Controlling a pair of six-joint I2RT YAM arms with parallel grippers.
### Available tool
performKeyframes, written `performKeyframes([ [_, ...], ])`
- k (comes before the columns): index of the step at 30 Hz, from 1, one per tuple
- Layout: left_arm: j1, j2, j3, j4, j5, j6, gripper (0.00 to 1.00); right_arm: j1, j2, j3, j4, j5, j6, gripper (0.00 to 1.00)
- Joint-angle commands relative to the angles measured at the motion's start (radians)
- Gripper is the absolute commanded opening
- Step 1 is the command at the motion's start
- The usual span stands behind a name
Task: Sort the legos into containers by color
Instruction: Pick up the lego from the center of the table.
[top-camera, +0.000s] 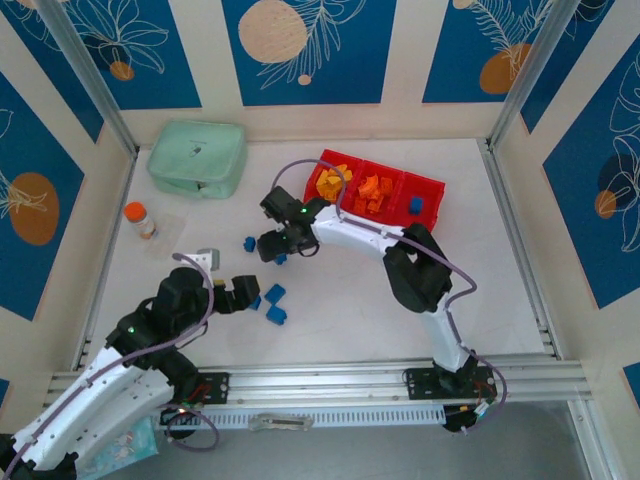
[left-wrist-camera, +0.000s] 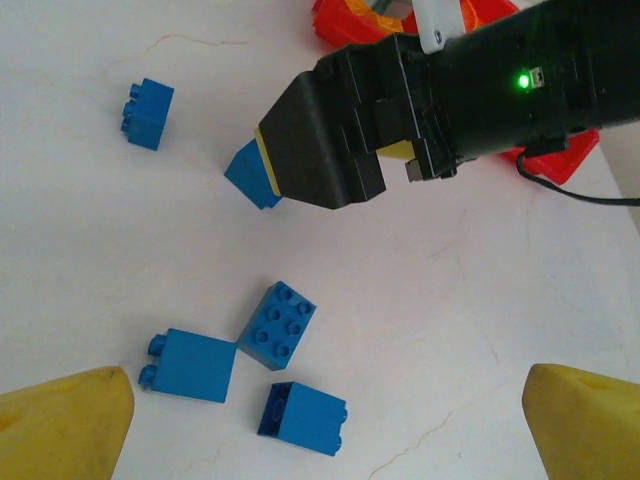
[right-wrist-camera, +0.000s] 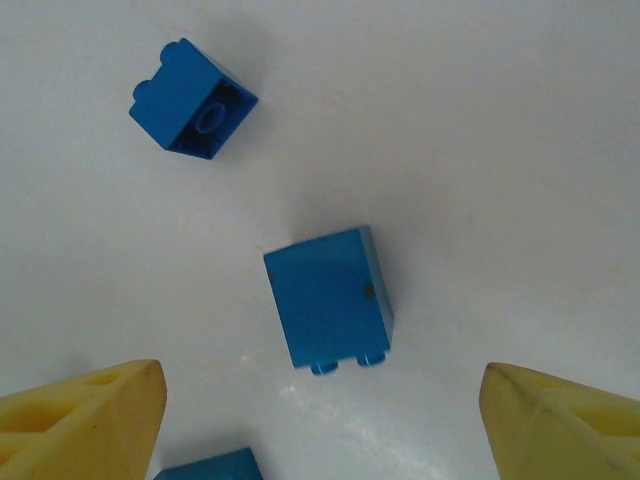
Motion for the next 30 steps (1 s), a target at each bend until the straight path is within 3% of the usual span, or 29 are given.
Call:
performKeyframes([
  [1, 0.009, -0.010, -0.015, -0.023, -0.026, -0.020, 0.99, -0.005, 0.045, 0.047, -0.029, -0.028, -0.088, 0.79],
  [15, 0.009, -0.006, -0.032, 0.006, -0.027, -0.021, 0.99, -0.003, 0.219, 0.229, -0.110, -0.022, -0.196, 0.58],
  [30, 0.009, 0.037, -0.026, 0.048, 0.000, -0.020, 0.99, 0.007, 0.194, 0.221, -0.129, 0.014, -0.208, 0.33],
])
